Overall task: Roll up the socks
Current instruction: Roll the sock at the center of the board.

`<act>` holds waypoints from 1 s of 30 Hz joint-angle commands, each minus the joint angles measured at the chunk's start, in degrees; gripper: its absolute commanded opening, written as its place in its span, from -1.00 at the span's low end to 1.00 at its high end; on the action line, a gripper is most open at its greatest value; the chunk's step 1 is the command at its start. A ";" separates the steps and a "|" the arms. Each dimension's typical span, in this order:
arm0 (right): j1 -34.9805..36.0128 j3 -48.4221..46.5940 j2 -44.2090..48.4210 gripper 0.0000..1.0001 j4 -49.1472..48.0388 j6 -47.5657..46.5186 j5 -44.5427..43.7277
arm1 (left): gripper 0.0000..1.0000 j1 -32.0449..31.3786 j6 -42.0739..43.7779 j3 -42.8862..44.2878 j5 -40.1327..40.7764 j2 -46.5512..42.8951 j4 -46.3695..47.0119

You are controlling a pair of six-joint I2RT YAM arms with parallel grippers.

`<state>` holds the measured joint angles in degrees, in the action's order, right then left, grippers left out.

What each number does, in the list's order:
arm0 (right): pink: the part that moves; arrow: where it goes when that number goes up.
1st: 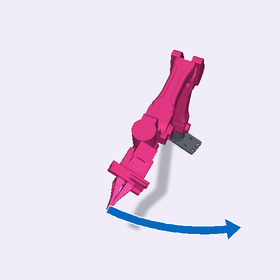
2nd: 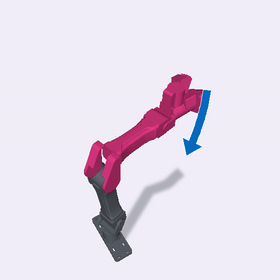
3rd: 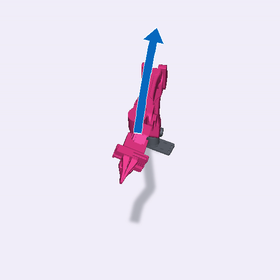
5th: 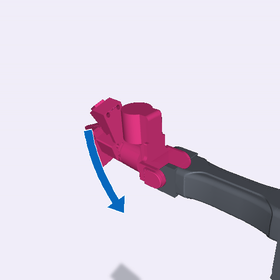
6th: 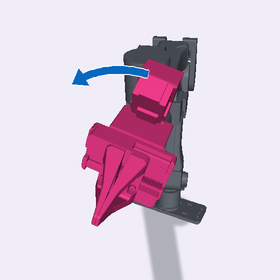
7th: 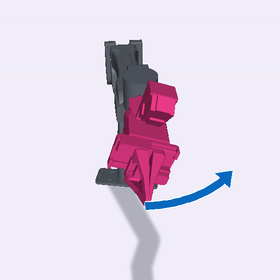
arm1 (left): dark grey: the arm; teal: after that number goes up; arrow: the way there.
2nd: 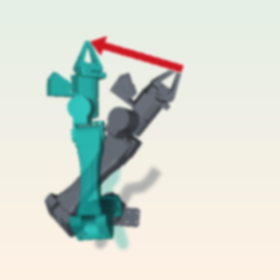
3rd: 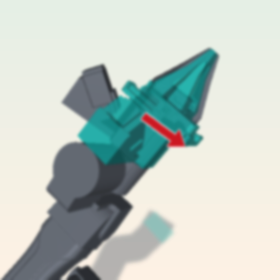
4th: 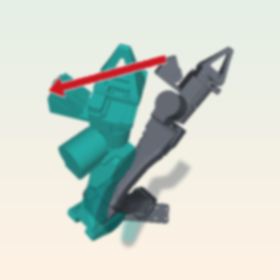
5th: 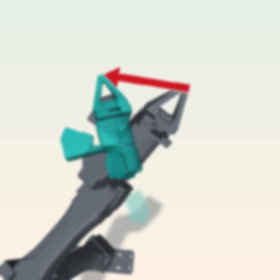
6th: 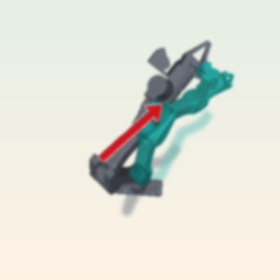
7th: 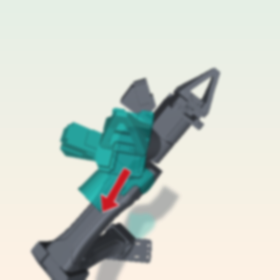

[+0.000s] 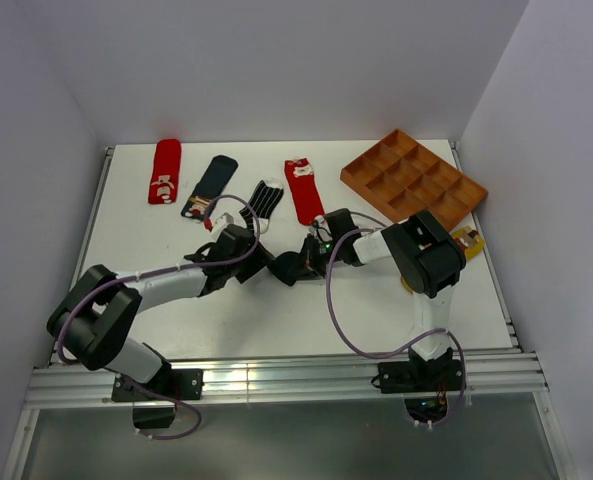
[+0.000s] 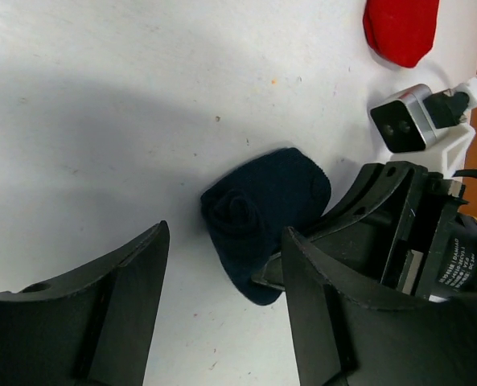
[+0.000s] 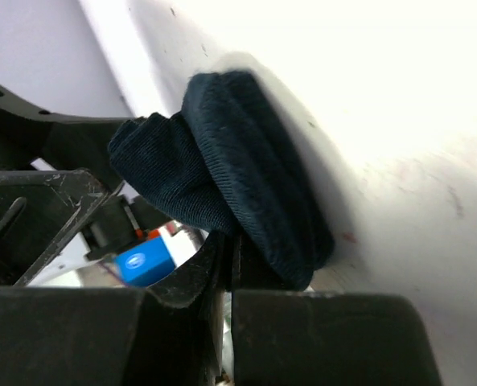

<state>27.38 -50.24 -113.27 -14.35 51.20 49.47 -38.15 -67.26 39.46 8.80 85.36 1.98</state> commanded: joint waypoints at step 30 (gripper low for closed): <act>-1.71 3.31 6.65 -0.55 6.69 -8.65 -10.00 | -0.98 -2.10 2.05 7.73 -3.26 13.25 -5.40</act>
<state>25.98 -46.61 -110.19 -15.77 49.60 47.29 -39.48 -66.85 46.13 4.38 97.14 3.14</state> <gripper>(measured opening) 0.211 0.060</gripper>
